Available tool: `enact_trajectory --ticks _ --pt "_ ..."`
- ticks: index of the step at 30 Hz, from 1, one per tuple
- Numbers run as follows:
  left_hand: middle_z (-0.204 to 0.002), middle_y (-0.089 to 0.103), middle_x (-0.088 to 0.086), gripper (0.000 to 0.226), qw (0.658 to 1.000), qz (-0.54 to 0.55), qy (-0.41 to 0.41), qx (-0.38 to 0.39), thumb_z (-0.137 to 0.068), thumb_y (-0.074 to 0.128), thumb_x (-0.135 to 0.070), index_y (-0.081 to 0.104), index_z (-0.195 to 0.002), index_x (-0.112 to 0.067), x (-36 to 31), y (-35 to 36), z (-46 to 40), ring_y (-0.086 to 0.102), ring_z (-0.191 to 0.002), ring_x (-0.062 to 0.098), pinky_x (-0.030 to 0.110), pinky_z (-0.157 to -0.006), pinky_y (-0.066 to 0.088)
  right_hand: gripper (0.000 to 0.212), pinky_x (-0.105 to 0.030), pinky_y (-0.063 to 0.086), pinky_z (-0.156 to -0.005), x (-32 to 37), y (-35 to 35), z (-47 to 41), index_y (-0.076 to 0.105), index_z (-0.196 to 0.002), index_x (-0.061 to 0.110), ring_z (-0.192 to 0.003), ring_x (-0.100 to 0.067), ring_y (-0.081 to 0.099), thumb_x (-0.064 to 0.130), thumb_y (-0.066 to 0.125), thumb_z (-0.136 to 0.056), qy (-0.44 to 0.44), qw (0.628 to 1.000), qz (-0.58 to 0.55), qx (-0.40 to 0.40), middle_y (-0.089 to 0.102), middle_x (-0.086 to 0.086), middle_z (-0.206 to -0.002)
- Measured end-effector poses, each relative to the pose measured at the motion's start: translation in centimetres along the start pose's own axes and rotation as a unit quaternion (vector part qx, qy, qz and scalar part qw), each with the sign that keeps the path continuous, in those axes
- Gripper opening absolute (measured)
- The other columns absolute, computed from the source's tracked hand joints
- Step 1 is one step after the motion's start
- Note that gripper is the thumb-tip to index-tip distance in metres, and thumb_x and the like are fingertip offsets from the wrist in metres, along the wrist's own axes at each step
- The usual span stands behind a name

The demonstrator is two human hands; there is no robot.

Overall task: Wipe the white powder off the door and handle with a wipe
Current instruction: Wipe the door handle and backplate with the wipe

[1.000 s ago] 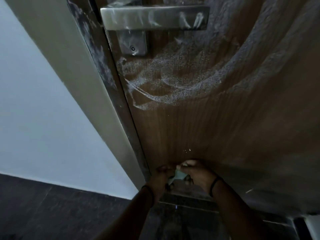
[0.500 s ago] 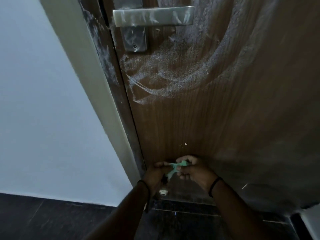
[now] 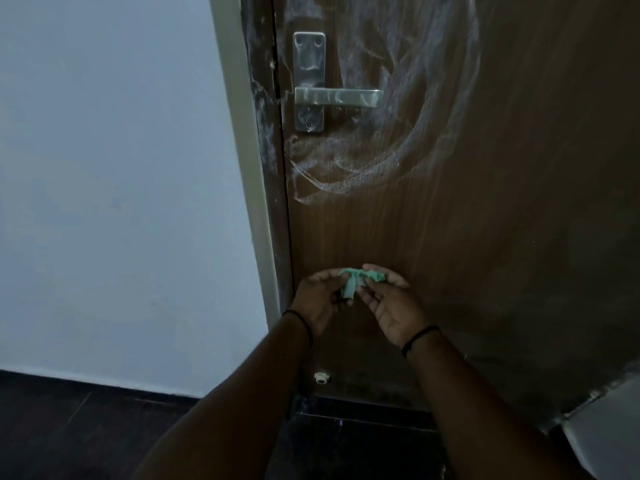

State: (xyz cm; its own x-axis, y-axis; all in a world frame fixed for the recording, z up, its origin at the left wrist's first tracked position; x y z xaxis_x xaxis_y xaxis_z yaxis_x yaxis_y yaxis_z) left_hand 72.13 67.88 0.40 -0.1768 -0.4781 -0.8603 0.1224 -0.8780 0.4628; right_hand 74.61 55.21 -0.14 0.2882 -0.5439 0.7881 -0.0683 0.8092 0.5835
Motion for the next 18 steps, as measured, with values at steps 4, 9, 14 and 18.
enact_trajectory --ticks 4,9,14,18 --pt "-0.087 0.069 0.011 0.017 1.0 -0.009 0.005 -0.009 -0.093 0.061 -0.014 0.065 -0.101 0.0 -0.5 0.4 1.1 0.065 -0.066 0.014 0.024 -0.052 0.052 0.017 -0.02 0.057 -0.061 1.1 0.9 1.6 0.065 -0.101 0.008 -0.076 -0.013 0.073 -0.003 0.057 -0.092 -0.013 1.0 0.014 0.0 0.073 -0.007 -0.091" --pt "-0.089 0.07 0.011 0.029 1.0 -0.005 0.014 -0.004 -0.09 0.066 -0.026 0.063 -0.101 0.0 -1.2 1.1 2.1 0.064 -0.069 0.016 0.026 -0.055 0.05 0.019 -0.019 0.053 -0.052 2.2 1.7 3.0 0.06 -0.103 0.014 -0.067 -0.01 0.071 0.002 0.064 -0.089 -0.035 0.999 0.016 -0.032 0.072 -0.006 -0.091" --pt "-0.088 0.072 0.009 0.014 1.0 0.0 0.021 0.005 -0.096 0.055 -0.013 0.067 -0.098 -0.005 -1.8 1.1 3.0 0.067 -0.065 0.013 0.024 -0.052 0.052 0.021 -0.02 0.052 -0.051 2.7 2.8 4.0 0.061 -0.104 0.017 -0.069 -0.012 0.07 0.0 0.056 -0.092 -0.057 0.997 0.048 -0.029 0.07 -0.008 -0.097" --pt "-0.098 0.069 0.014 0.018 1.0 -0.008 0.021 0.008 -0.097 0.047 -0.008 0.064 -0.104 -0.005 -2.4 0.7 3.3 0.066 -0.074 0.021 0.029 -0.055 0.051 0.03 -0.024 0.054 -0.053 2.5 3.4 4.3 0.055 -0.118 0.014 -0.078 -0.018 0.069 0.0 0.053 -0.092 -0.062 0.996 0.057 -0.042 0.068 -0.012 -0.107"
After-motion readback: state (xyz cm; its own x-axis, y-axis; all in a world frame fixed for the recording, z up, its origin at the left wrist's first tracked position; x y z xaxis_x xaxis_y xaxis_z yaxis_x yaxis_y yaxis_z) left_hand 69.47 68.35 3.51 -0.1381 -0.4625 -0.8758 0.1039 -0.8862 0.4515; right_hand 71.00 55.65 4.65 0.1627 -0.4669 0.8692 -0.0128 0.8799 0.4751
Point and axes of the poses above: each hand's wrist, its own z-axis away from the middle knuckle, its own y-axis out of the palm, x = y × z, the point moved 7 cm from there along -z, towards the middle knuckle
